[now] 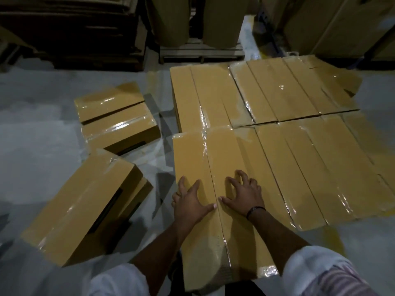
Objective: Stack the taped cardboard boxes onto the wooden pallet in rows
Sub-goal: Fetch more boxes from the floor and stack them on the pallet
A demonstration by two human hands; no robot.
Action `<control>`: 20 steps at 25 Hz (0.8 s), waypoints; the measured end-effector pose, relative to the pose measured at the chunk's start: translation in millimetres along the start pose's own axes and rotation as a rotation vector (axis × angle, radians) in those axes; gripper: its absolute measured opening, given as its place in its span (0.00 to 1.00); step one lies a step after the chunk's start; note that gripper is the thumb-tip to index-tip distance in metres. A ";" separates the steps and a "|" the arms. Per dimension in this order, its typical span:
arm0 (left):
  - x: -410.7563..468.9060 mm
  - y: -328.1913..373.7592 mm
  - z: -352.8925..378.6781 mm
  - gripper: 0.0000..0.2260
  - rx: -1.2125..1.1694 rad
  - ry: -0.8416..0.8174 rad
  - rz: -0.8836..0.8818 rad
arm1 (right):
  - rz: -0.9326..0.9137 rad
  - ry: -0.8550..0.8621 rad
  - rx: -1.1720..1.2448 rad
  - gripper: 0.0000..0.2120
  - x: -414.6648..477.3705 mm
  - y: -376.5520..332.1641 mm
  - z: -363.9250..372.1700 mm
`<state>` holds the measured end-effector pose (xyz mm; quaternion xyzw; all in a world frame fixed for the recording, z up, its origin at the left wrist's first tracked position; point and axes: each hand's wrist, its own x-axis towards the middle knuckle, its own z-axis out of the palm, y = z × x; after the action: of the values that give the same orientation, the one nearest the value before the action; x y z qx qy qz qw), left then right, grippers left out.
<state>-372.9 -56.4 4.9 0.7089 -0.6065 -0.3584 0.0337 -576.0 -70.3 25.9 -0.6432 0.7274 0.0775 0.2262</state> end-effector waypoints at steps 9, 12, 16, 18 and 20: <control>52.0 12.1 79.2 0.48 0.153 -0.003 -0.002 | -0.060 -0.083 0.080 0.40 68.1 67.6 53.2; 65.9 22.3 96.0 0.48 0.177 -0.023 -0.063 | -0.085 -0.112 0.123 0.43 90.6 83.8 58.4; 85.9 21.7 110.7 0.48 0.215 -0.038 -0.078 | -0.123 -0.168 0.128 0.43 114.5 96.0 68.7; 95.5 19.4 115.7 0.48 0.210 -0.053 -0.083 | -0.148 -0.185 0.095 0.41 123.2 100.9 74.5; 100.2 15.1 124.3 0.48 0.195 -0.097 -0.103 | -0.193 -0.215 0.044 0.40 125.3 106.2 82.7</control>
<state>-453.1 -100.8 -126.7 0.7207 -0.6023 -0.3329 -0.0835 -669.0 -132.7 -120.0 -0.6931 0.6351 0.1078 0.3234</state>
